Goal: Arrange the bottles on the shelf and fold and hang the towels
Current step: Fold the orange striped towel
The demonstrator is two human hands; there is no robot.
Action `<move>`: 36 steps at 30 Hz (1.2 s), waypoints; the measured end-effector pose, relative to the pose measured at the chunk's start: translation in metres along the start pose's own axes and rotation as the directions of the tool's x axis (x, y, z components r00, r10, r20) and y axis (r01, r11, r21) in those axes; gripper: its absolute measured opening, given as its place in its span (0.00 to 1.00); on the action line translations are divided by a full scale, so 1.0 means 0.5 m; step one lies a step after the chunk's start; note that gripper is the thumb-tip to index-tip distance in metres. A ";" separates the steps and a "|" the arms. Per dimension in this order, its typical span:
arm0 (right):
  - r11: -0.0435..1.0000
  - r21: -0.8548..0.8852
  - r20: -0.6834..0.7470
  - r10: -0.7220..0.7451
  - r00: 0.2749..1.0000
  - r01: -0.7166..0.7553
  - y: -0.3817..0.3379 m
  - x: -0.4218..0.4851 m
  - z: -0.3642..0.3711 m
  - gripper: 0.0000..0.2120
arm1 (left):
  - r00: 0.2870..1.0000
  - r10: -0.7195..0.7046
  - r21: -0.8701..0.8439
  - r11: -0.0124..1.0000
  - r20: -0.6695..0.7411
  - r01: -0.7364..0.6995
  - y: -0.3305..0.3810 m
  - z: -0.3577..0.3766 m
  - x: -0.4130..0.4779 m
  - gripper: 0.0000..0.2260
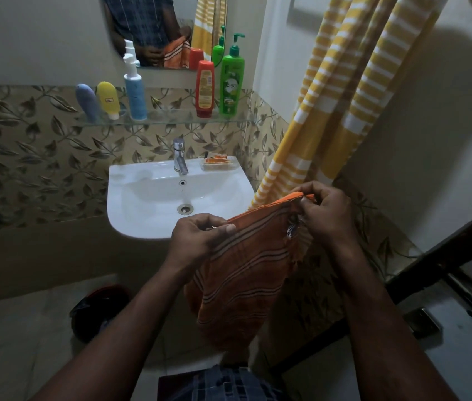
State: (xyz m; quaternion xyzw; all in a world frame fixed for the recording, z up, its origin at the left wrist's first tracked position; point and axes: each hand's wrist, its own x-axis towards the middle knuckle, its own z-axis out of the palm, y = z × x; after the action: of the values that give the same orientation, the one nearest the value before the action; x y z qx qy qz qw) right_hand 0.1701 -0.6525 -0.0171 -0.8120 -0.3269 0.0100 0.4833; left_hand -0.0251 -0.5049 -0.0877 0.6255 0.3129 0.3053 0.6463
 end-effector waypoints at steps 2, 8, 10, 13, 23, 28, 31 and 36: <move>1.000 0.012 -0.002 0.010 1.000 -0.010 0.006 0.003 -0.001 0.09 | 0.999 0.014 0.087 0.996 0.052 -0.018 0.011 -0.002 -0.004 0.05; 0.997 -0.071 0.002 -0.006 1.000 0.006 0.021 0.004 0.010 0.10 | 0.997 -0.036 0.040 0.998 -0.074 0.039 0.023 -0.002 0.005 0.05; 0.996 -0.088 0.014 -0.002 1.000 0.003 0.029 0.000 0.016 0.10 | 0.989 -0.069 0.001 0.998 -0.131 0.070 0.018 0.000 0.010 0.07; 0.993 -0.115 0.012 -0.005 1.000 0.006 0.045 -0.003 0.026 0.11 | 0.983 -0.063 0.027 0.997 -0.171 0.069 0.006 -0.002 0.014 0.09; 0.976 -0.169 -0.123 -0.157 0.980 0.135 0.069 -0.053 0.041 0.13 | 0.965 0.053 0.193 0.981 -0.257 -0.002 -0.009 0.005 0.017 0.03; 0.949 -0.052 0.270 -0.288 0.919 0.312 0.008 -0.096 0.100 0.21 | 0.987 0.145 0.325 0.939 -0.070 -0.115 -0.004 0.025 -0.001 0.03; 0.946 -0.074 0.401 -0.261 0.878 0.315 0.001 -0.084 0.114 0.18 | 0.974 0.203 0.400 0.888 0.105 -0.228 0.001 0.026 -0.008 0.05; 0.945 -0.151 0.528 -0.173 0.832 0.292 0.014 -0.063 0.112 0.03 | 0.951 0.252 0.451 0.838 0.177 -0.306 -0.003 0.010 -0.010 0.08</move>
State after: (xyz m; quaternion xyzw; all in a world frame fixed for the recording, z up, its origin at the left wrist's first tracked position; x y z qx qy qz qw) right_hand 0.1301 -0.6281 -0.0618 -0.7837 -0.5383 0.1272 0.2826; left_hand -0.0241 -0.5119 -0.0891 0.8189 0.2471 0.2751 0.4389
